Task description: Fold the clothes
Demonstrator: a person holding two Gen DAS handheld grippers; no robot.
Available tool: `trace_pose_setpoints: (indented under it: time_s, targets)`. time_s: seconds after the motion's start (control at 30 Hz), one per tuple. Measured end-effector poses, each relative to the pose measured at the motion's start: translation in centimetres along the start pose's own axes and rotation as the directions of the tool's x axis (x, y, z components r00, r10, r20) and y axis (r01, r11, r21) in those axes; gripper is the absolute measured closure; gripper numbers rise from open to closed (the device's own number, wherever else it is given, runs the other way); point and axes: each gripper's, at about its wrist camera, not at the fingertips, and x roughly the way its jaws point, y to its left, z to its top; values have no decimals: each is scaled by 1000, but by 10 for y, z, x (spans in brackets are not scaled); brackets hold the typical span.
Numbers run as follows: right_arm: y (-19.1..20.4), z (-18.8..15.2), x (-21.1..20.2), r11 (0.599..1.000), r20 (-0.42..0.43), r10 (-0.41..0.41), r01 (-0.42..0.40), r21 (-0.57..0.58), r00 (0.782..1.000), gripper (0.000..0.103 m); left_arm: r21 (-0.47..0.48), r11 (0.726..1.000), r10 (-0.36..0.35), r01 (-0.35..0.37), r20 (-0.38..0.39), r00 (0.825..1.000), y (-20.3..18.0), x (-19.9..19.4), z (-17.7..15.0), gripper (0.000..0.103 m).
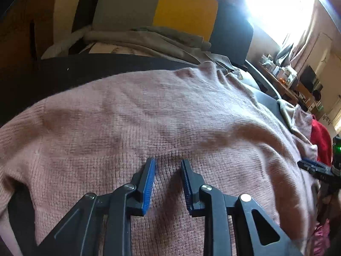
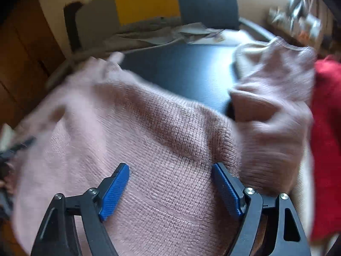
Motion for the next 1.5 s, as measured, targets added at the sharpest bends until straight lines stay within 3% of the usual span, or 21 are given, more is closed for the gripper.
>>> trace_pose_setpoints:
  time_s: [0.23,0.33,0.5,0.53,0.6,0.7,0.8,0.87,0.9,0.93,1.1,1.23,1.3,1.4,1.47,1.5]
  targets:
    - [-21,-15,-16,985,46,-119,123,-121,992,13,-139,989,-54,55,9,999,12,-8,-15,79]
    - [-7,-7,-28,981,63,-133,140,-136,989,12,-90,996,-21,19,-12,1000,-4,-9,1,79]
    - [31,14,-49,980,88,-134,146,-139,987,12,101,995,-24,15,96,995,-41,-9,54,78]
    - [40,19,-53,980,96,-127,139,-143,987,12,132,991,-24,10,106,994,-46,-2,65,78]
    - [78,25,-56,982,129,-36,59,-180,991,12,167,986,-14,-4,110,994,-52,16,81,78]
    - [114,39,-26,979,104,98,-77,-191,990,11,201,979,24,-38,75,997,-53,48,92,78]
    - [132,46,24,971,50,88,-75,-226,995,11,188,980,61,-64,22,998,-38,77,88,78]
    - [132,49,56,970,17,40,-35,-239,999,10,132,991,5,-9,26,1000,-22,80,91,75]
    - [131,50,69,968,10,11,-8,-250,1000,2,102,995,-19,15,34,999,-14,81,94,75]
    - [135,53,73,961,18,-3,8,-277,1000,0,76,997,-28,24,41,999,-6,84,99,75]
    - [149,81,99,929,35,-34,44,-367,999,0,1,998,-69,69,54,996,25,106,132,78]
    - [153,103,113,916,39,-18,32,-401,999,0,2,987,-161,161,29,986,45,115,146,83]
    - [151,107,117,903,34,15,1,-429,999,0,-28,974,-225,226,17,974,59,116,148,87]
    - [145,106,113,900,22,58,-43,-433,998,0,-83,961,-263,263,14,965,69,117,148,92]
    - [143,104,109,897,13,80,-66,-437,997,0,-54,980,-192,192,2,981,57,109,148,93]
    - [146,102,107,893,4,61,-53,-446,998,0,-31,989,-145,144,-4,989,49,103,148,89]
